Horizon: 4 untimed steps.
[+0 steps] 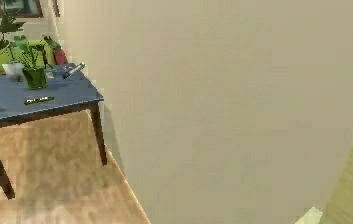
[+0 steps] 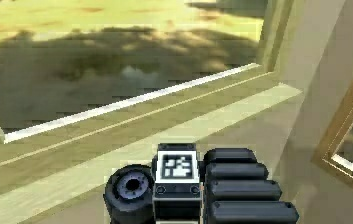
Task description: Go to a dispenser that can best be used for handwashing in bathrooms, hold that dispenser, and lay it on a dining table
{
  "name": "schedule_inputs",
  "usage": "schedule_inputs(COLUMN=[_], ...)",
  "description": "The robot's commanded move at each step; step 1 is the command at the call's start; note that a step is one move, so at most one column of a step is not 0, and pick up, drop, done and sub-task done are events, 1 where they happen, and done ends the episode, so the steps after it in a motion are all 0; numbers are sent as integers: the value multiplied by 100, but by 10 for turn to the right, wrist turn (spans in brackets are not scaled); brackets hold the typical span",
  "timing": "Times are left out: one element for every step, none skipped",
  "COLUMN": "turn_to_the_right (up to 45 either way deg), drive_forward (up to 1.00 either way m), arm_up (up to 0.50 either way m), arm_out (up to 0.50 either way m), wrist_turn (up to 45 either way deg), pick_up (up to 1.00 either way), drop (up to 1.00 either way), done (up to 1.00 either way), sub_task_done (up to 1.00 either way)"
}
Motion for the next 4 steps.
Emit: schedule_inputs(turn_to_the_right=[-300, 0, -330, 0], drive_forward=[0, 30, 0, 100], arm_up=[0, 0, 0, 0], arm_out=[0, 0, 0, 0], wrist_turn=[0, 0, 0, 0], pick_up=[0, 0, 0, 0], drop=[0, 0, 0, 0], done=[0, 0, 0, 0], sub_task_done=[0, 0, 0, 0])
